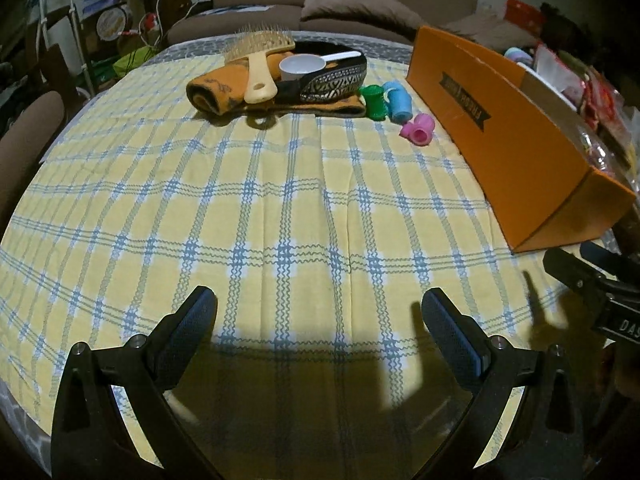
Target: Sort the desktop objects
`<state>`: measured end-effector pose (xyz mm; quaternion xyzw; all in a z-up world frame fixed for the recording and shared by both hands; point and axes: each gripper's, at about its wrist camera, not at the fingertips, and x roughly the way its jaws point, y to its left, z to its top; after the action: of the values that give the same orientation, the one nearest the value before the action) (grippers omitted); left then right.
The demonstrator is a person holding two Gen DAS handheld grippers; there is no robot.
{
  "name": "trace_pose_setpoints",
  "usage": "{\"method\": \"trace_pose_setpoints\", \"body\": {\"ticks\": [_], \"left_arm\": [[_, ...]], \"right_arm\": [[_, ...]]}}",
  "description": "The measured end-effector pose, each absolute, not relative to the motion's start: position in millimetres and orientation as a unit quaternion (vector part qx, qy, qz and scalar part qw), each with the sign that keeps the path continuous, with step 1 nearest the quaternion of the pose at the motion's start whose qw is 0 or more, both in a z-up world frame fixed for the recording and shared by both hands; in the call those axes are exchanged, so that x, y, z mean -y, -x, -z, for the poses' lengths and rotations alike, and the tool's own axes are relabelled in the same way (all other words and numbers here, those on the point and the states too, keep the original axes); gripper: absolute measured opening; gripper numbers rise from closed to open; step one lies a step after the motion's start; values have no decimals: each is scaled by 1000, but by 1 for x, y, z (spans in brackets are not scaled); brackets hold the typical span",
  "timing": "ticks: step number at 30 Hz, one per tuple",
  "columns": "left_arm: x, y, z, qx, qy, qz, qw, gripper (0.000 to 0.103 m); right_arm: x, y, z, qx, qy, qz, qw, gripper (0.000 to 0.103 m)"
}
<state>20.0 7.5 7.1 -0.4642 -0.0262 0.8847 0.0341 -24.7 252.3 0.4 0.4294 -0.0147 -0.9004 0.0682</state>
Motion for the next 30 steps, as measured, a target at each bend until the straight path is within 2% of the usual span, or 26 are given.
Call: {"method": "trace_pose_setpoints", "body": {"ticks": [30], "left_arm": [[-14,-13,1,4,463,-886,7,103]], "right_arm": [[-242,35,20,-26,-449,892,40,103]]}}
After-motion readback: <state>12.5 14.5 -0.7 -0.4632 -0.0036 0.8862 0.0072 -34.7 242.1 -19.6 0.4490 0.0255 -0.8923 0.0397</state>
